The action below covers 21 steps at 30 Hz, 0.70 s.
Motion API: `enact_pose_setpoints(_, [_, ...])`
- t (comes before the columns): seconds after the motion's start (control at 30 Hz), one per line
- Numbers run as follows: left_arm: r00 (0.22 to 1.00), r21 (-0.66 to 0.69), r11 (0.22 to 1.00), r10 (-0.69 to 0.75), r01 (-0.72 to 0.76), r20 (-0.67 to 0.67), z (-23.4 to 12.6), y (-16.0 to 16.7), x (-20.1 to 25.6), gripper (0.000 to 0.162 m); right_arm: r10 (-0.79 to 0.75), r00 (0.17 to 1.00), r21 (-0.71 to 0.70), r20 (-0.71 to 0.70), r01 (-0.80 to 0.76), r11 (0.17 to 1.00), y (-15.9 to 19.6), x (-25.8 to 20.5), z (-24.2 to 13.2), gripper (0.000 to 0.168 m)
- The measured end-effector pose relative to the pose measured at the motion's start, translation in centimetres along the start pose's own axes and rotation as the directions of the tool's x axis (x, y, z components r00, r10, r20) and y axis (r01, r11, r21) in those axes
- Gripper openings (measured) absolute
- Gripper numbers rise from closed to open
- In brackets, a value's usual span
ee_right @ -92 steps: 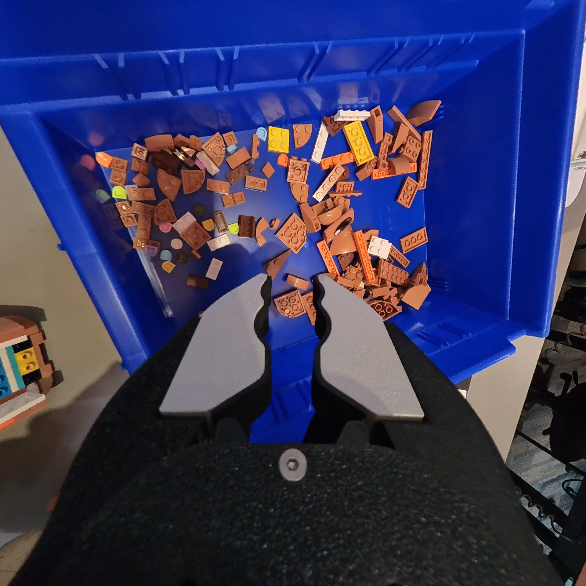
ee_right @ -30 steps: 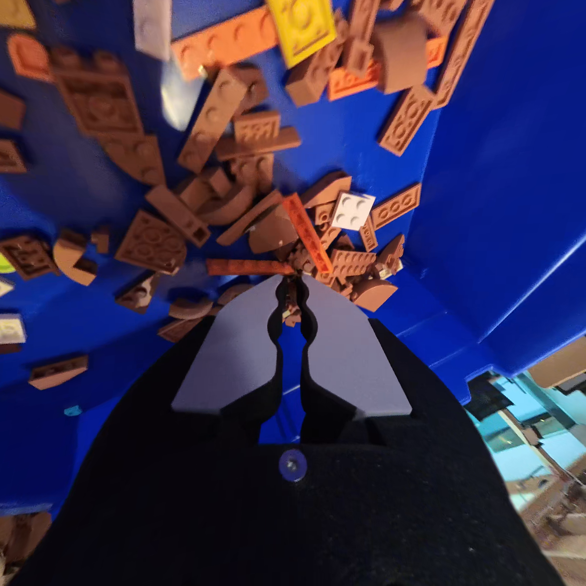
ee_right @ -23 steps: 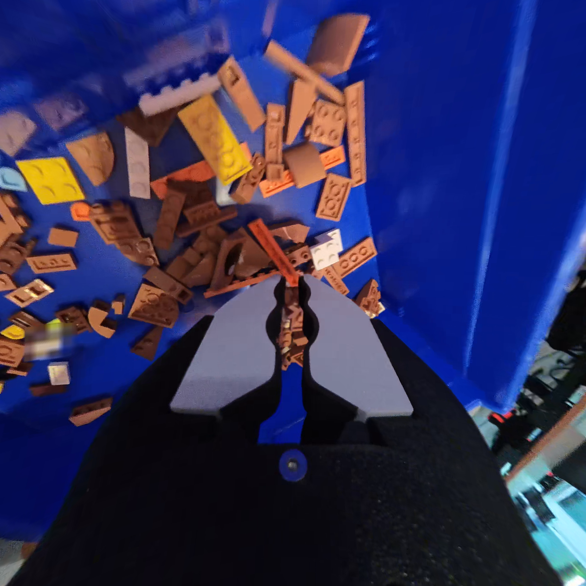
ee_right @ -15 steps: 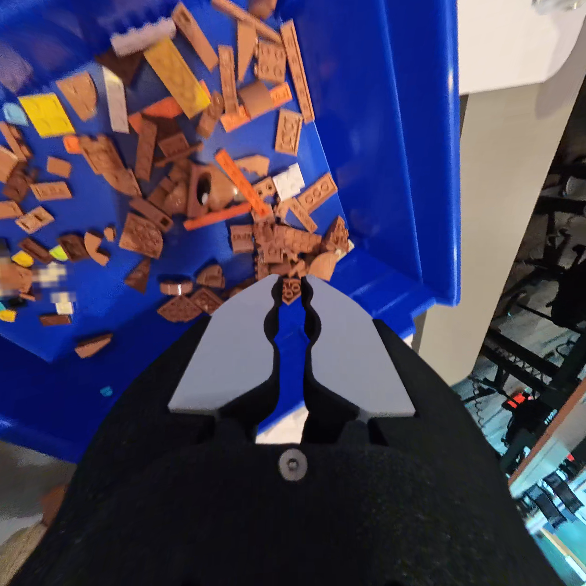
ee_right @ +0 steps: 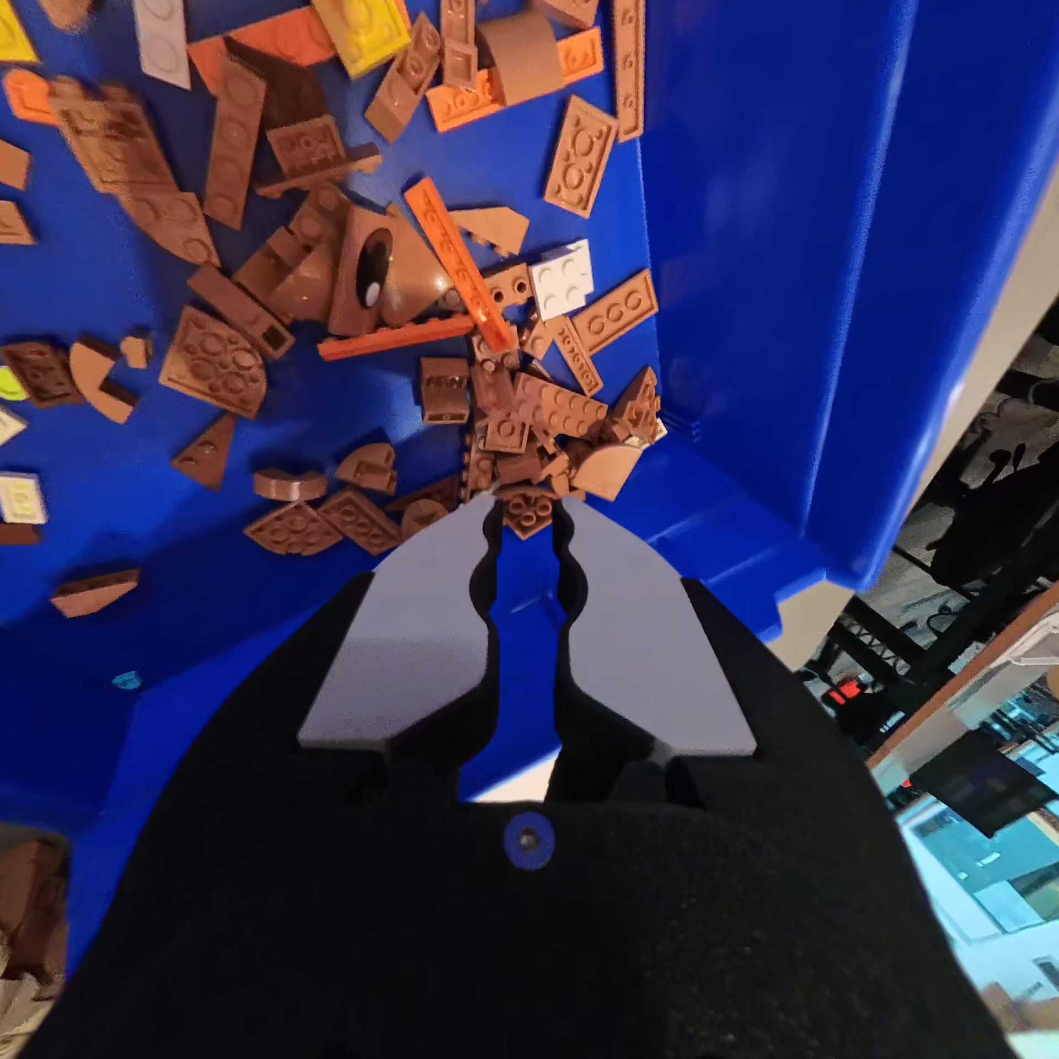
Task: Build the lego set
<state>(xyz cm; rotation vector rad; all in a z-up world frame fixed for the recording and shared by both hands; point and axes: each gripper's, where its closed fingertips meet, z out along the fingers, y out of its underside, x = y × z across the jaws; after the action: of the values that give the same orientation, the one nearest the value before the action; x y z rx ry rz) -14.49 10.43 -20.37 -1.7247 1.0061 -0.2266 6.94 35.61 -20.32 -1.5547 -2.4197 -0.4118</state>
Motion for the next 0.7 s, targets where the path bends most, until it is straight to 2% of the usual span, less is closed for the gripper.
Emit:
enact_pose_setpoints(0.17, [1.000,0.000,1.000,0.002,-0.002,-0.002,0.0,0.0,0.0,0.031,-0.072,0.997,-0.120,0.011,0.073,0.990,0.1,0.1,2.5,0.016])
enact_pose_setpoints(0.3, [1.000,-0.001,1.000,0.001,-0.001,-0.003,0.0,0.0,0.0,0.031,-0.098,0.995,-0.119,0.020,0.099,0.988,-0.9,0.0,3.6,0.016])
enact_pose_setpoints(0.53, [1.000,0.000,1.000,0.001,-0.001,-0.001,0.0,0.0,0.0,0.031,-0.056,0.997,0.102,-0.054,0.062,0.993,-4.9,1.9,2.2,0.017])
enact_pose_setpoints(0.7, [1.000,-0.001,1.000,-0.001,0.001,-0.001,0.0,0.0,0.0,0.031,0.029,0.995,0.195,-0.091,-0.011,0.981,-3.8,3.5,-1.4,0.017])
